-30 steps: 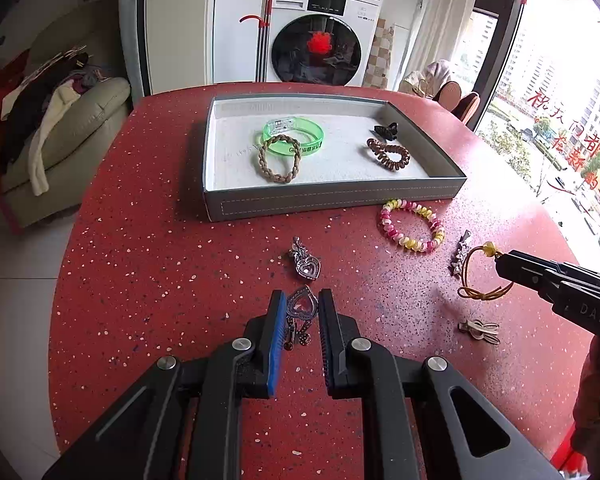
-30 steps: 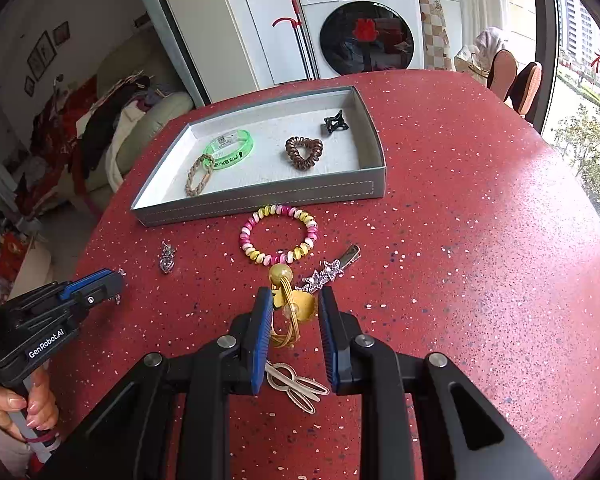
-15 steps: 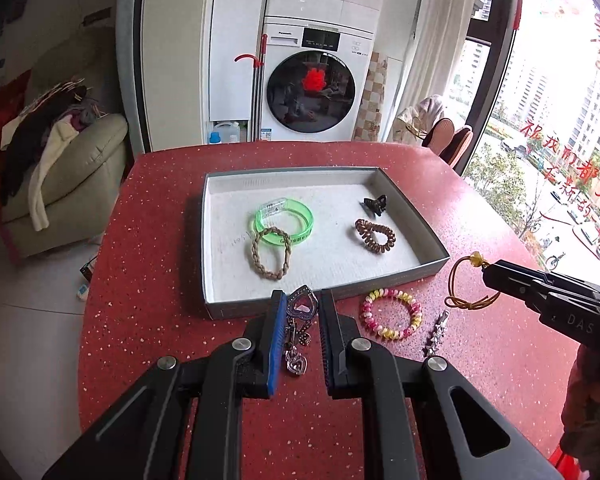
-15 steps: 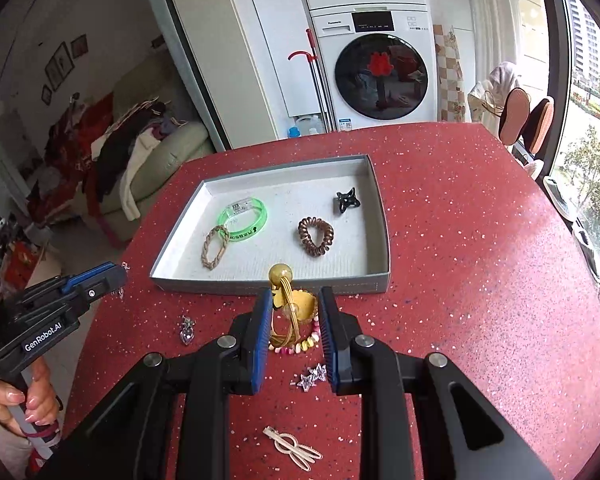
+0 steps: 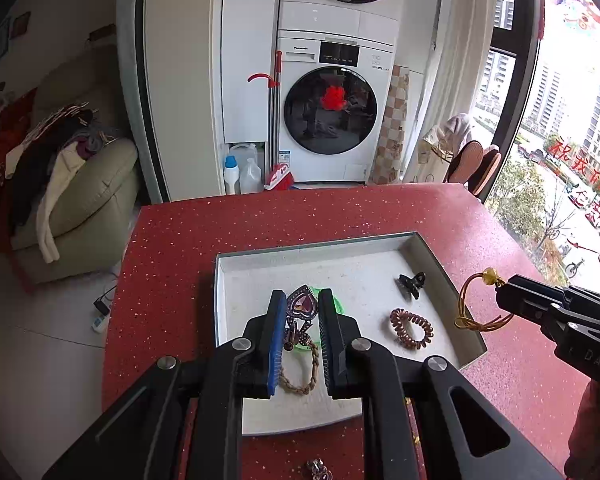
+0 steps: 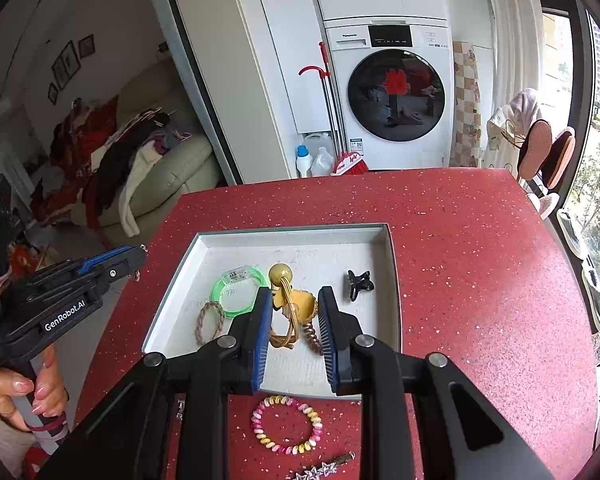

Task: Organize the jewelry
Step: 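Carry the heart pendant and yellow cord hair tie over the grey tray with both grippers, then open the right gripper to drop the hair tie while the left opens releasing the pendant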

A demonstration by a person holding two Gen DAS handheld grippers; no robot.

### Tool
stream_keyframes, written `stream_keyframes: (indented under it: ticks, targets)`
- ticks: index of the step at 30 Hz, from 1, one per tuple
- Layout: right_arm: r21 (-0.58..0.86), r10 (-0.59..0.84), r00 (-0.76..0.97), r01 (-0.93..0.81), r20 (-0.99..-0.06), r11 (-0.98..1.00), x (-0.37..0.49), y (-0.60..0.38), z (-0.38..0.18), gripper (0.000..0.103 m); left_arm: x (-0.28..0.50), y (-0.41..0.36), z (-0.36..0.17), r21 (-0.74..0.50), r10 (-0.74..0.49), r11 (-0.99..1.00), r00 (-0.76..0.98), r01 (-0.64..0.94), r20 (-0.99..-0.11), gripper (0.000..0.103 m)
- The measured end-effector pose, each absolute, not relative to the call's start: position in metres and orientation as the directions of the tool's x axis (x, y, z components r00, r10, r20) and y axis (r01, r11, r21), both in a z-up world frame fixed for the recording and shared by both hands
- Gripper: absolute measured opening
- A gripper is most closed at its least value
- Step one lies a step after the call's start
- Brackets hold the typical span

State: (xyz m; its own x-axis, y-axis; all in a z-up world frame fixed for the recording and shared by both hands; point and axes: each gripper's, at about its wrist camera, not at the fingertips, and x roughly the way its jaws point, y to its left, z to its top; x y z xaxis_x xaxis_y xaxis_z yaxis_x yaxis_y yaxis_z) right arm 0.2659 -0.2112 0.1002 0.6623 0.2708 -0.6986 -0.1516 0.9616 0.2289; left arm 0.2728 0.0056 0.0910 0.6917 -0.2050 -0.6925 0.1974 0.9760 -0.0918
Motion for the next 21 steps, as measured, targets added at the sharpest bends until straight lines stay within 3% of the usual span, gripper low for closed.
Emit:
stream_keyframes:
  ticks: [7,21]
  targets:
    - [0.274,0.284,0.632,-0.117,-0.721,0.955,0.307,-0.211,0.072,0.025,0.319,0.01,0.064,-0.121,-0.183,0.983,0.667,0.139,-0.723,0.035]
    - [0.28,0.266,0.564,-0.062,-0.782,0.958,0.337,-0.202,0.006,0.025,0.336,0.0,-0.003,-0.075,-0.141,0.988,0.615,0.133,-0.776,0.035]
